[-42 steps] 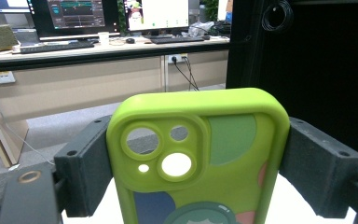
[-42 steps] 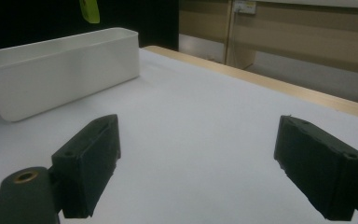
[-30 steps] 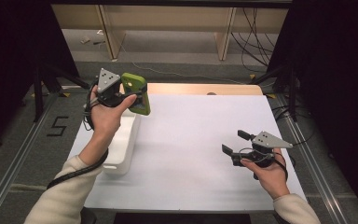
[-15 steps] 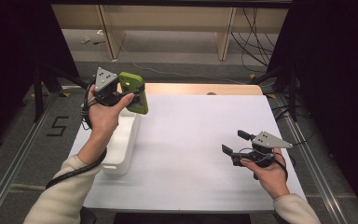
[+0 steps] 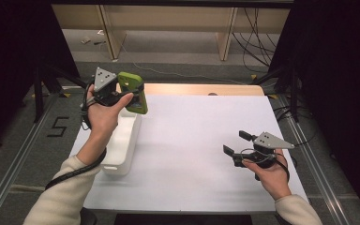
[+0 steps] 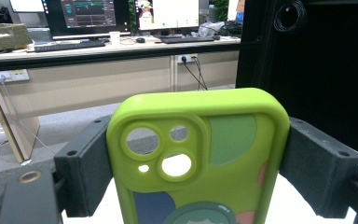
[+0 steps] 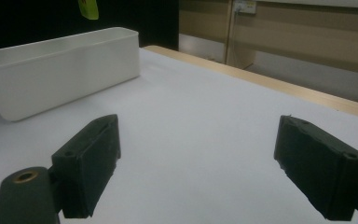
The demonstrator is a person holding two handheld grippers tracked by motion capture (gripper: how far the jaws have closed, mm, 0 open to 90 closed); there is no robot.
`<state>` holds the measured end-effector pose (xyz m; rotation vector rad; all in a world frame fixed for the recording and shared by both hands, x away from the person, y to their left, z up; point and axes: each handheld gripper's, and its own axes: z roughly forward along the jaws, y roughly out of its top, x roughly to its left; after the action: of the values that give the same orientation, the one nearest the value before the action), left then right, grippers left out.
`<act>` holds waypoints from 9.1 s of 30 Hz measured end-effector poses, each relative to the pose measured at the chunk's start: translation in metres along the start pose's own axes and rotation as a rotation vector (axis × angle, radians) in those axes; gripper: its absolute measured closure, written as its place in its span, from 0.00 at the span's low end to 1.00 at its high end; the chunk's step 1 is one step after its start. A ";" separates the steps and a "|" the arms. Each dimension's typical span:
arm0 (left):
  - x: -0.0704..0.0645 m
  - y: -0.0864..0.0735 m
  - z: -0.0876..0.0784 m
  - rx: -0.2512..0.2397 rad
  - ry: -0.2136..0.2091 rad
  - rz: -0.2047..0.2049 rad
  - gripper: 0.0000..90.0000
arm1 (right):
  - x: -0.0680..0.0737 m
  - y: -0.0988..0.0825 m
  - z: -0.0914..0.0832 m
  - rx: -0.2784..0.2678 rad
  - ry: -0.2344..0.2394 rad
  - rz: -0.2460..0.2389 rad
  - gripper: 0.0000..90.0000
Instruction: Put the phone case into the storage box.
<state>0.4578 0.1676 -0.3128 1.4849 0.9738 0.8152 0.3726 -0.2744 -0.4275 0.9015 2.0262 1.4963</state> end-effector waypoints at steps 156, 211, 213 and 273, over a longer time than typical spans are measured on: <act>0.040 -0.014 0.019 0.068 0.113 -0.020 0.17 | 0.000 -0.002 0.002 0.007 0.009 0.002 0.17; 0.054 -0.025 0.039 0.110 0.148 -0.012 0.17 | 0.000 -0.002 0.003 0.010 0.014 0.003 0.17; 0.054 -0.025 0.039 0.110 0.148 -0.013 0.17 | 0.000 -0.002 0.003 0.007 0.014 0.004 0.17; 0.061 -0.038 0.055 0.152 0.149 -0.016 0.17 | 0.001 -0.002 0.003 0.015 0.018 0.006 0.18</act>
<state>0.5279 0.2006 -0.3595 1.5599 1.1790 0.8656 0.3739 -0.2724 -0.4306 0.9037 2.0517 1.4996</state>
